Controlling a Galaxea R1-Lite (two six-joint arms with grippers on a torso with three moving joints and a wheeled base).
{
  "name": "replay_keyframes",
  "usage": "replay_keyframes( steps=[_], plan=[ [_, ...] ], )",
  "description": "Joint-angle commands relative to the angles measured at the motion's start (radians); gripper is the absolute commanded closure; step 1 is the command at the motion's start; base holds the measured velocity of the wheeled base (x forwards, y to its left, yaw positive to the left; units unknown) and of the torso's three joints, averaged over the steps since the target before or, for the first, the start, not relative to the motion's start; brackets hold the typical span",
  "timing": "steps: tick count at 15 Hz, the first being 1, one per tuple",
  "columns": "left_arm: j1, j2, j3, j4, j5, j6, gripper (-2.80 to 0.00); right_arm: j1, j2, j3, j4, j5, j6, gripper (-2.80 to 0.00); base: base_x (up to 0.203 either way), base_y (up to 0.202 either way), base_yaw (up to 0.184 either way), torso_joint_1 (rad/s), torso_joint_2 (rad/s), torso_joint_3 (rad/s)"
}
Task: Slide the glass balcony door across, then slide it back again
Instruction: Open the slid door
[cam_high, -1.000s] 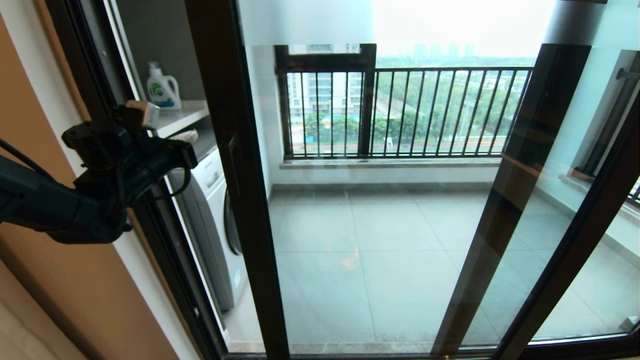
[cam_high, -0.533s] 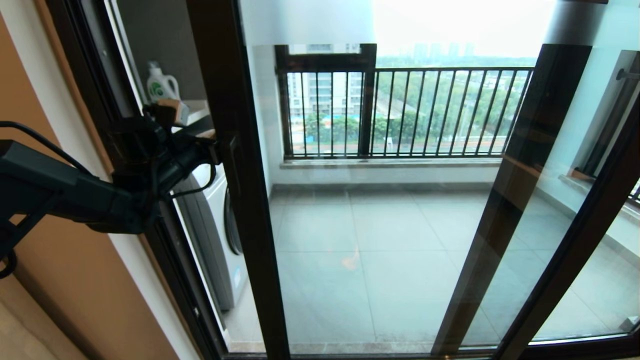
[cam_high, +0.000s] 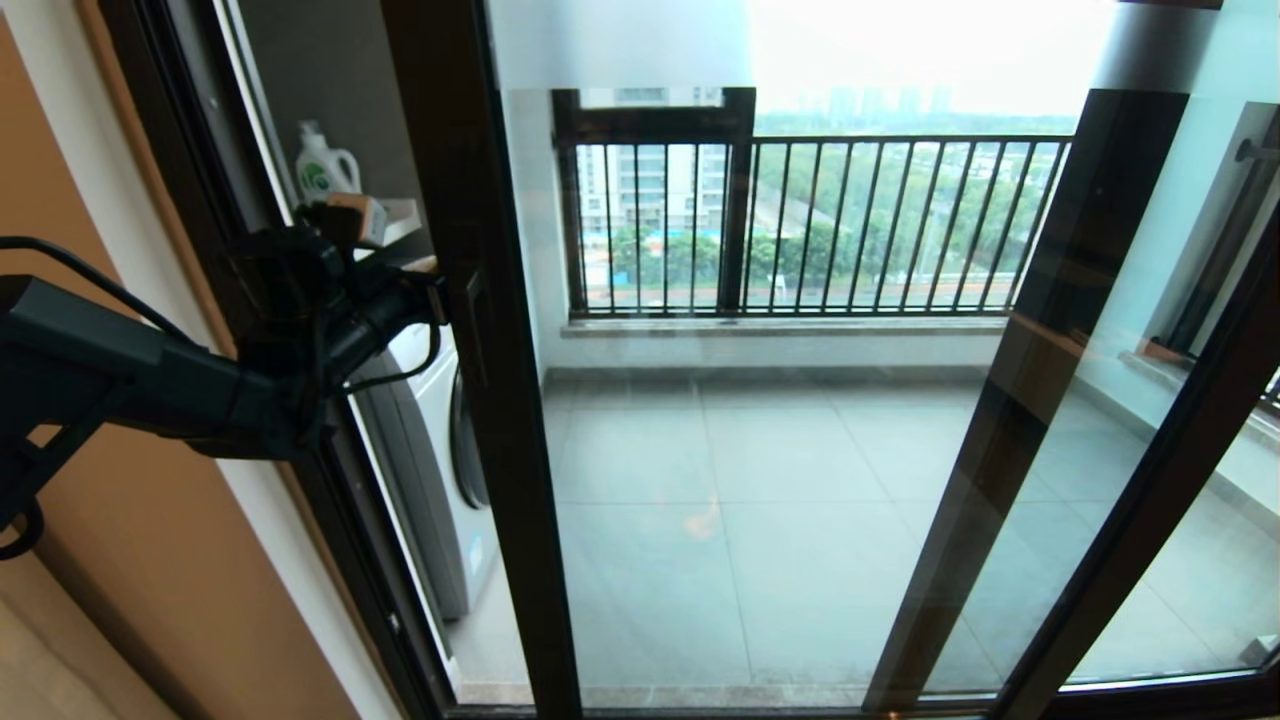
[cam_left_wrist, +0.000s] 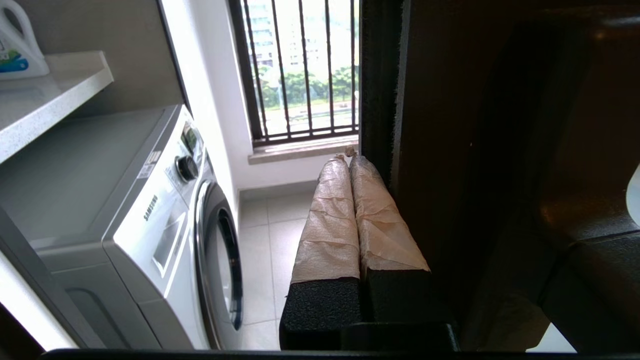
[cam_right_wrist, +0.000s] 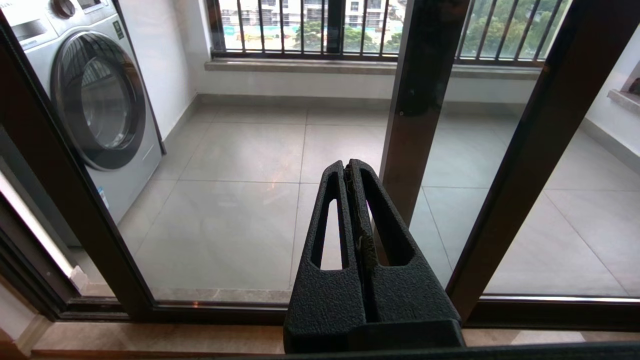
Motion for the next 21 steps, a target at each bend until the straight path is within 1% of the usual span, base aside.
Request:
replay_keyframes(
  steps=[1, 5, 9, 12, 14, 19, 21],
  plan=[
    [-0.018, -0.002, -0.005, -0.005, -0.009, 0.001, 0.0, 0.0, 0.001, 0.012, -0.001, 0.001, -0.001, 0.0, 0.0, 0.0, 0.0, 0.0, 0.0, 0.0],
    [-0.051, 0.001, -0.006, -0.004, -0.007, 0.001, 0.0, 0.0, 0.001, 0.012, -0.001, 0.0, -0.001, 0.0, 0.0, 0.0, 0.0, 0.0, 0.0, 0.0],
    [-0.087, 0.009, -0.019, 0.001, -0.007, 0.014, 0.0, 0.0, -0.001, 0.012, -0.001, 0.0, -0.001, 0.0, 0.0, 0.0, 0.0, 0.0, 0.0, 0.0],
    [-0.119, 0.022, -0.069, 0.04, 0.005, 0.025, 0.0, 0.0, 0.0, 0.012, -0.001, 0.001, -0.001, 0.0, 0.0, 0.0, 0.0, 0.0, 0.0, 0.0],
    [-0.136, 0.052, -0.105, 0.05, 0.033, 0.055, 0.0, 0.0, 0.0, 0.012, -0.001, 0.0, -0.001, 0.0, 0.0, 0.0, 0.0, 0.0, 0.0, 0.0],
    [-0.191, 0.103, -0.177, 0.074, 0.049, 0.062, 0.0, 0.0, 0.0, 0.012, -0.001, 0.0, -0.001, 0.0, 0.0, 0.0, 0.0, 0.0, 0.0, 0.0],
    [-0.212, 0.113, -0.195, 0.083, 0.053, 0.081, 0.0, 0.0, -0.001, 0.012, -0.001, 0.001, -0.001, 0.0, 0.0, 0.0, 0.0, 0.0, 0.0, 0.0]
  ],
)
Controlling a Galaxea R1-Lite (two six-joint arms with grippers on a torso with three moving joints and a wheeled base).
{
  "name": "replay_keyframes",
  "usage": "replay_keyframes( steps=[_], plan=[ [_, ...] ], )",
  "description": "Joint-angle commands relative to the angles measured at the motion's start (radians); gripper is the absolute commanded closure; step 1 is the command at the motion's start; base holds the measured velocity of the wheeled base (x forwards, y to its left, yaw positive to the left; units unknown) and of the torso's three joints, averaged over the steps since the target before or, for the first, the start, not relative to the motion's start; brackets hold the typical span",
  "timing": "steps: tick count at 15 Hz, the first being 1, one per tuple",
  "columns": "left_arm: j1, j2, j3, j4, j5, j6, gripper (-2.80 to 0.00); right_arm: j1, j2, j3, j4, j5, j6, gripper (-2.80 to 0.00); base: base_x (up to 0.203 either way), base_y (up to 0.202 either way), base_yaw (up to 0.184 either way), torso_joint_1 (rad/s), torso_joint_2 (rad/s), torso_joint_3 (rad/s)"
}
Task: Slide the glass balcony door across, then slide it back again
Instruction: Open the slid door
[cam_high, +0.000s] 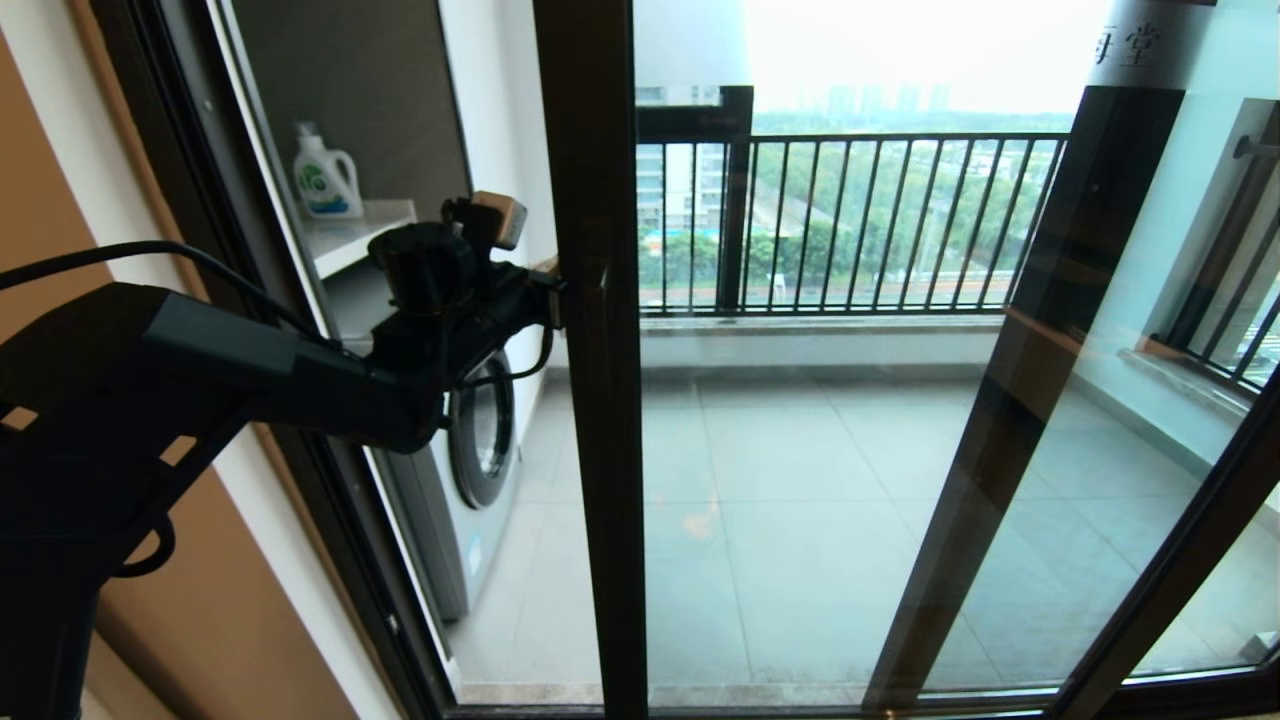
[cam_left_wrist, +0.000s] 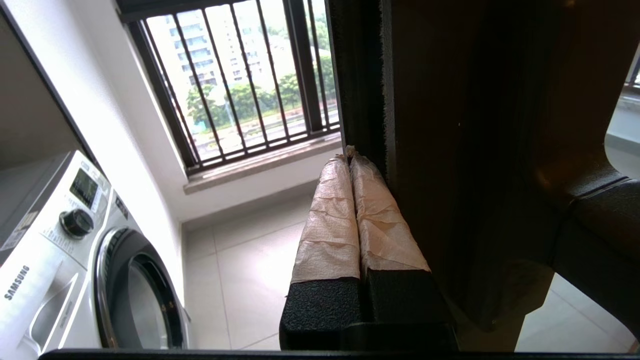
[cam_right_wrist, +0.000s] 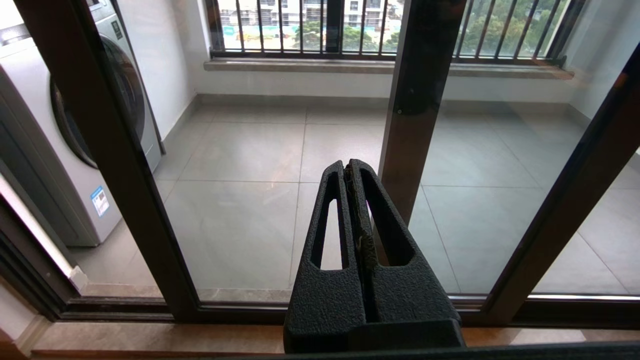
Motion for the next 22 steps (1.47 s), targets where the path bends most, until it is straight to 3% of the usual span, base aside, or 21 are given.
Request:
replay_keyframes(
  steps=[1, 11, 22],
  plan=[
    [-0.024, 0.018, -0.014, 0.0, -0.001, 0.011, 0.0, 0.0, -0.001, 0.012, -0.001, 0.0, -0.001, 0.0, 0.0, 0.0, 0.0, 0.0, 0.0, 0.0],
    [-0.126, 0.056, -0.093, 0.018, 0.017, 0.036, 0.0, 0.0, 0.001, 0.012, -0.001, 0.001, -0.001, 0.0, 0.0, 0.0, 0.0, 0.0, 0.0, 0.0],
    [-0.2, 0.102, -0.244, 0.132, 0.019, 0.036, 0.0, 0.0, 0.001, 0.012, -0.001, 0.001, -0.001, 0.0, 0.0, 0.0, 0.0, 0.0, 0.0, 0.0]
  ],
)
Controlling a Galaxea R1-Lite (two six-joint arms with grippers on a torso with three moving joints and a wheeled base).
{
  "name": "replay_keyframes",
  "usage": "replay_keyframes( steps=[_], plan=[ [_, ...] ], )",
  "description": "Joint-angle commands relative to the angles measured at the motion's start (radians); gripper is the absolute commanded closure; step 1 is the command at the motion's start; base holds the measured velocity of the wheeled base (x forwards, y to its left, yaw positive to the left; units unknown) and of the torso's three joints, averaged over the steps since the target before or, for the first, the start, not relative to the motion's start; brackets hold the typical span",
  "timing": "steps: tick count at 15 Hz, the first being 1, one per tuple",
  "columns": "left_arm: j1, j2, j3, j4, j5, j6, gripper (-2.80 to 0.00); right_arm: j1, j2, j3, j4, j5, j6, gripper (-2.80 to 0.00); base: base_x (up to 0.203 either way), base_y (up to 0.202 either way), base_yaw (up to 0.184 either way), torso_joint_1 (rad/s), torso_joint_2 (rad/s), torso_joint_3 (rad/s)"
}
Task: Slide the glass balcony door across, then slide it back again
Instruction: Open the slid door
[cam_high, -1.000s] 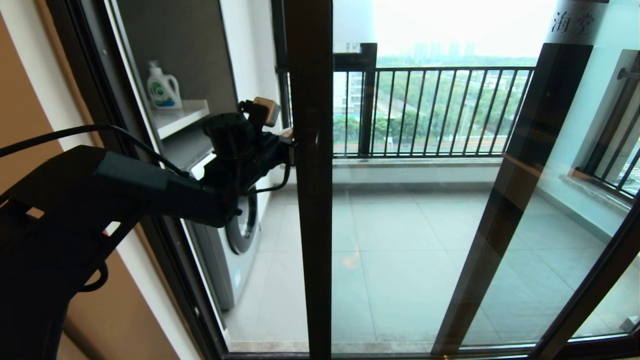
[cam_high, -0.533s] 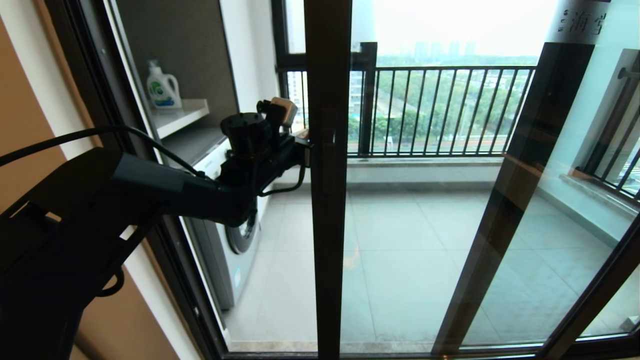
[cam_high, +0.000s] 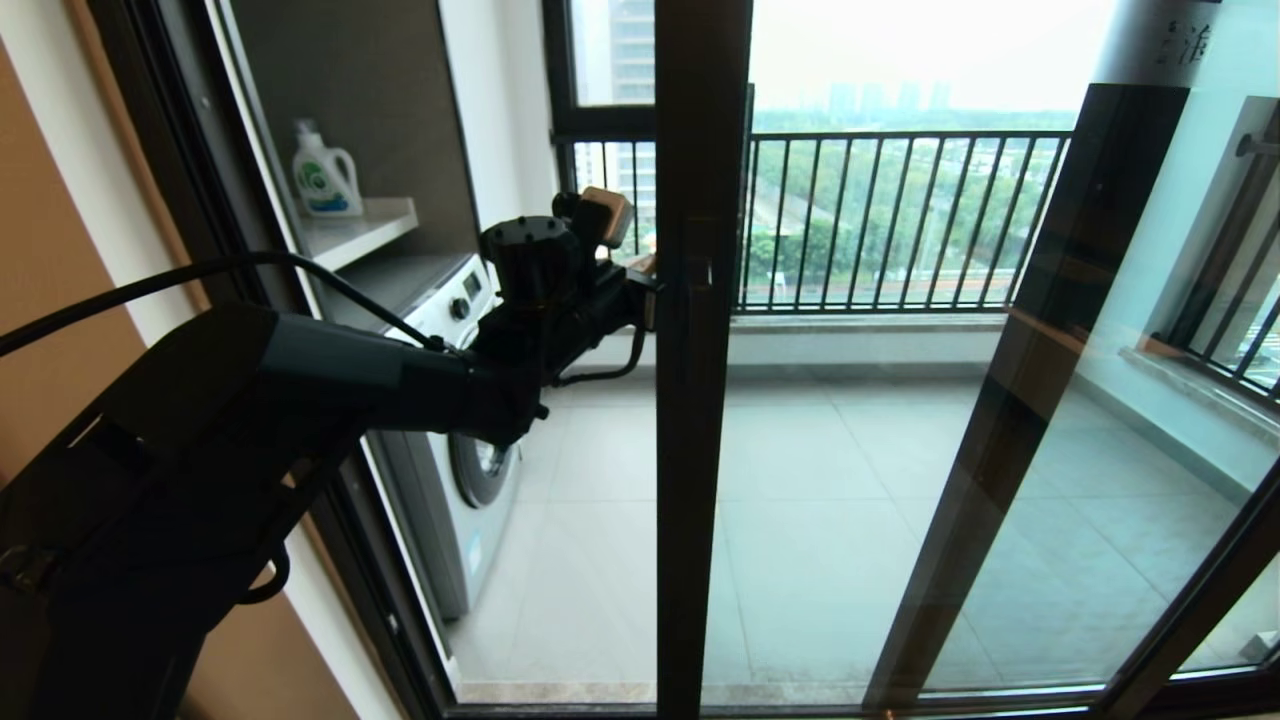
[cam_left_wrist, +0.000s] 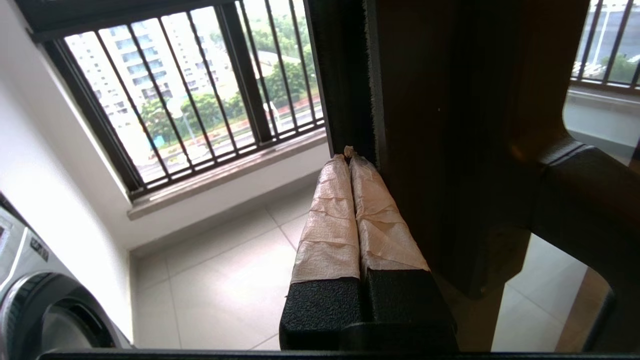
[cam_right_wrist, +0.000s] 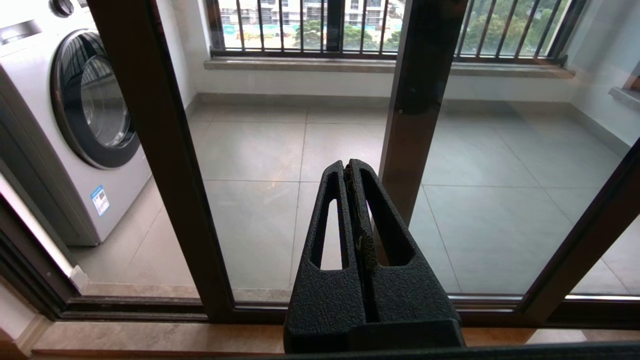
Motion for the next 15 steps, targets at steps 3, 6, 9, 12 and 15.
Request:
replay_keyframes(
  steps=[3, 6, 9, 12, 15],
  plan=[
    [-0.024, 0.018, -0.019, -0.002, 0.001, 0.004, 0.0, 0.0, -0.001, 0.012, -0.001, 0.001, -0.001, 0.0, 0.0, 0.0, 0.0, 0.0, 0.0, 0.0],
    [-0.036, 0.04, -0.073, 0.03, 0.002, 0.027, 0.0, 0.0, -0.001, 0.012, -0.001, 0.001, -0.001, 0.0, 0.0, 0.0, 0.0, 0.0, 0.0, 0.0],
    [-0.027, 0.035, -0.04, -0.007, 0.052, 0.026, 0.0, 0.0, -0.001, 0.012, -0.001, 0.0, -0.001, 0.0, 0.0, 0.0, 0.0, 0.0, 0.0, 0.0],
    [0.018, -0.019, 0.089, -0.102, 0.092, 0.018, 0.0, 0.0, 0.001, 0.012, -0.001, 0.001, -0.001, 0.0, 0.0, 0.0, 0.0, 0.0, 0.0, 0.0],
    [0.092, -0.169, 0.278, -0.133, 0.088, -0.02, 0.0, 0.0, 0.0, 0.012, -0.001, 0.0, -0.001, 0.0, 0.0, 0.0, 0.0, 0.0, 0.0, 0.0]
  ],
)
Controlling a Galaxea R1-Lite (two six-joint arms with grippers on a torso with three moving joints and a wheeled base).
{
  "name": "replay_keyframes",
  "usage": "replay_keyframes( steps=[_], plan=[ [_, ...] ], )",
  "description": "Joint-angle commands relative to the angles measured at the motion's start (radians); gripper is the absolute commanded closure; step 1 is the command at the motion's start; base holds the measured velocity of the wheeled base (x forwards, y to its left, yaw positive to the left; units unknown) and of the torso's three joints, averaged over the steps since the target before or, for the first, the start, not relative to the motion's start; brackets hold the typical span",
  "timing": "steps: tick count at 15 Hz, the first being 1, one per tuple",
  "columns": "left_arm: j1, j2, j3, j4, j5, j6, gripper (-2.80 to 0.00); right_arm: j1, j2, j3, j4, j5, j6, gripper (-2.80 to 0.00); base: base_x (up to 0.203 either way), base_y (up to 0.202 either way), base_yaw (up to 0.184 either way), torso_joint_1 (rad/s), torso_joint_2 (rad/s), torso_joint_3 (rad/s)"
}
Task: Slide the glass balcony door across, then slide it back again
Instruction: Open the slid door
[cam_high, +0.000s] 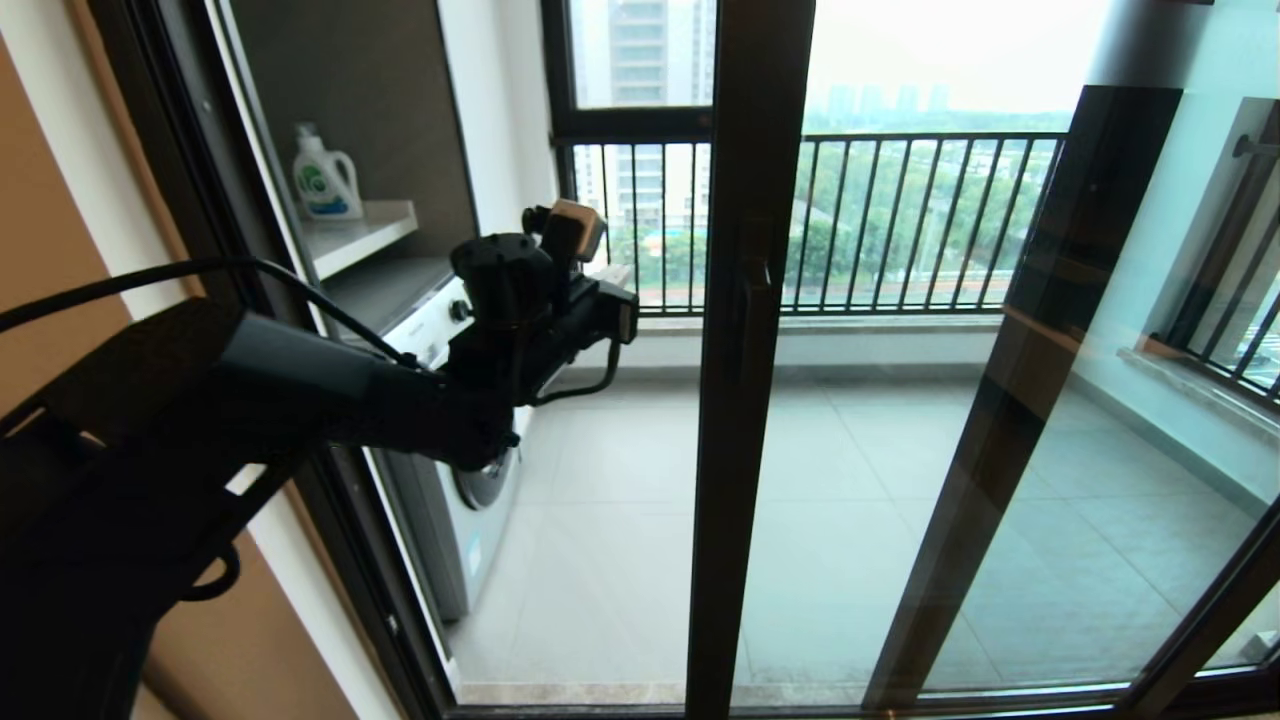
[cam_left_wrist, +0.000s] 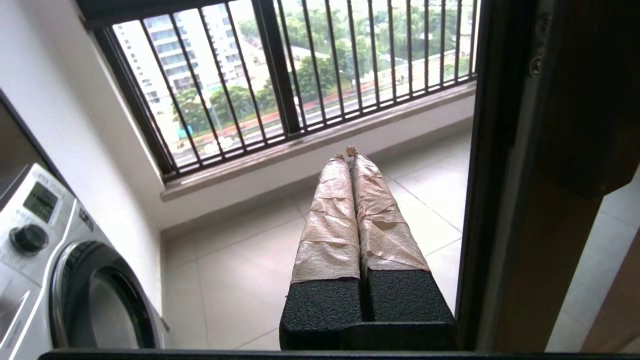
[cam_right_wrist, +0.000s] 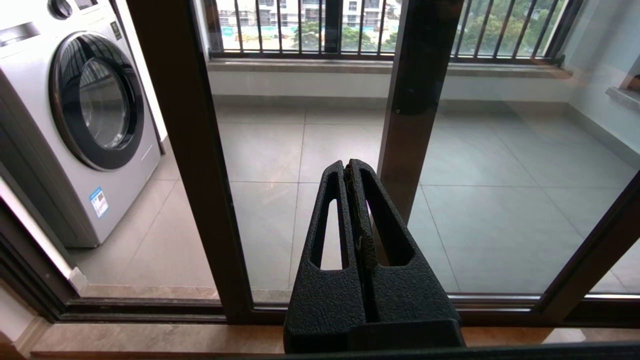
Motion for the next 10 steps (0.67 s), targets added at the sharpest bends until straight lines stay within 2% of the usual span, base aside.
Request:
replay_keyframes(
  steps=[1, 4, 7, 10],
  plan=[
    [0.053, -0.146, 0.136, -0.024, 0.001, -0.032, 0.0, 0.0, 0.0, 0.012, 0.0, 0.002, -0.001, 0.0, 0.0, 0.0, 0.0, 0.0, 0.0, 0.0],
    [0.139, -0.365, 0.377, -0.077, -0.004, -0.076, 0.0, 0.0, 0.0, 0.012, 0.0, 0.001, -0.001, 0.0, 0.0, 0.0, 0.0, 0.0, 0.0, 0.0],
    [0.241, -0.668, 0.63, -0.095, -0.012, -0.102, 0.0, 0.0, 0.001, 0.012, 0.0, 0.001, -0.001, 0.0, 0.0, 0.0, 0.0, 0.0, 0.0, 0.0],
    [0.316, -0.987, 0.818, -0.047, -0.05, -0.163, 0.0, 0.0, -0.001, 0.012, 0.0, 0.002, -0.001, 0.0, 0.0, 0.0, 0.0, 0.0, 0.0, 0.0]
  ],
)
